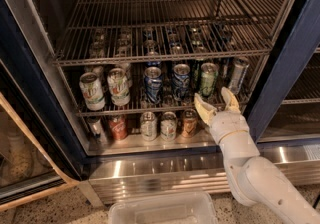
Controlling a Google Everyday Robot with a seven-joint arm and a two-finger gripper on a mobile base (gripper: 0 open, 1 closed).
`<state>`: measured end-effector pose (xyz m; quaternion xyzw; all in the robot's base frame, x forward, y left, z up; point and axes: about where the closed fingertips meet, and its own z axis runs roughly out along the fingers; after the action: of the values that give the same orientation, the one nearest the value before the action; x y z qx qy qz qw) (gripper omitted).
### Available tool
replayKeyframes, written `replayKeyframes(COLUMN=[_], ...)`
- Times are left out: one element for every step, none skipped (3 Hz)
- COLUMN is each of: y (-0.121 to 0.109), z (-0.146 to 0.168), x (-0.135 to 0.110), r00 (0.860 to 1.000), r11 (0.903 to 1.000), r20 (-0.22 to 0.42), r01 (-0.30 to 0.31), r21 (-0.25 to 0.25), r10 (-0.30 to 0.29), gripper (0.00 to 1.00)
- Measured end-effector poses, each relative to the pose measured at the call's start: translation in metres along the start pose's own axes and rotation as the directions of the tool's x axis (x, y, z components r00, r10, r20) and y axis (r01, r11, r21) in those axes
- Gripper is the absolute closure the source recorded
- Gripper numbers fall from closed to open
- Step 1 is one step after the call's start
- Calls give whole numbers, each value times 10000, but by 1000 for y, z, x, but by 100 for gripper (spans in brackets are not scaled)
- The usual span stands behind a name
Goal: Pick green can from middle shelf of fridge
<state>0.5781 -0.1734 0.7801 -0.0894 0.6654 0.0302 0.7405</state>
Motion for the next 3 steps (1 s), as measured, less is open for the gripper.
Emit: replayKeyframes(y=[-2,-8,8], z=[8,24,5], x=[1,7,6], r00=[10000,9999,9991], r11=[10000,10000,9998], r20=[-45,-110,-391], r01=[15,-41,-162], r21=[15,38,118], r10=[-15,42,167], gripper=[40,39,39])
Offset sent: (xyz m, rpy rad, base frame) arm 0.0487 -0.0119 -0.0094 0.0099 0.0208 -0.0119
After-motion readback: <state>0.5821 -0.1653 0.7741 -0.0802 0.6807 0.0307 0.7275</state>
